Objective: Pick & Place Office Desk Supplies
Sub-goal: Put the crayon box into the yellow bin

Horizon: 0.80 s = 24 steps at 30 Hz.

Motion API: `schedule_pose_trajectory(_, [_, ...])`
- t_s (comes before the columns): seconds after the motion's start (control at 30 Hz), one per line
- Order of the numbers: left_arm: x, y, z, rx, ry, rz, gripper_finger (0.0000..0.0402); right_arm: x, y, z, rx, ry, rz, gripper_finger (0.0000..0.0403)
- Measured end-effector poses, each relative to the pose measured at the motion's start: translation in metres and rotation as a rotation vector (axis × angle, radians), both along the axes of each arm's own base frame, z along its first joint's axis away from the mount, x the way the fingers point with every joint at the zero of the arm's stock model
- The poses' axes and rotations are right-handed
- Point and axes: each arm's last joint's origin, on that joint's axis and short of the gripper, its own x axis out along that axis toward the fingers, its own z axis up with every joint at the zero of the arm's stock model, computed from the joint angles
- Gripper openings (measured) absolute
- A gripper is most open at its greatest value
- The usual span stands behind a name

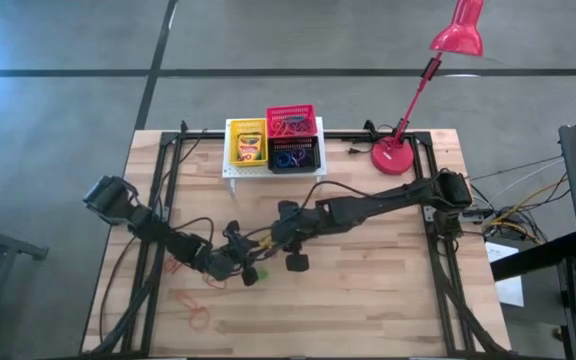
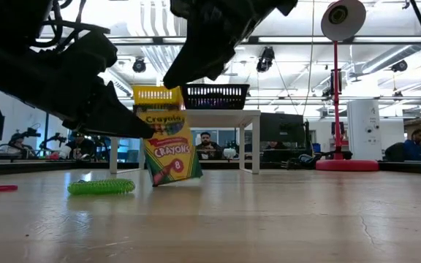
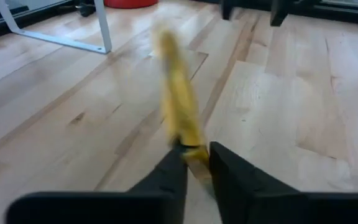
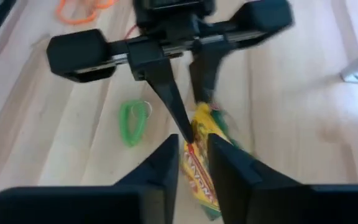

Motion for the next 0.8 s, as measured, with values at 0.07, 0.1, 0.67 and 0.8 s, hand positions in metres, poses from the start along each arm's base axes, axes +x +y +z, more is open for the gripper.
schedule_pose_trajectory(0.07, [0.000,0.000,0.000,0.002,-0.001,0.002,0.0047,-0.004,-0.001,-0.001,-0.011,0.020,-0.055,0.0101])
schedule_pose_trajectory(0.1, [0.000,0.000,0.000,0.002,0.000,0.002,0.0041,-0.006,-0.002,-0.004,-0.022,0.041,-0.078,0.0113])
schedule_pose_trajectory(0.67, [0.013,-0.009,0.011,0.073,0.040,-0.156,0.0046,-0.060,-0.006,-0.063,0.032,-0.094,-0.066,0.0213])
schedule_pose_trajectory(0.8, [0.013,-0.009,0.011,0.076,0.047,-0.156,0.0046,-0.060,-0.004,-0.064,0.051,-0.221,-0.013,0.0209])
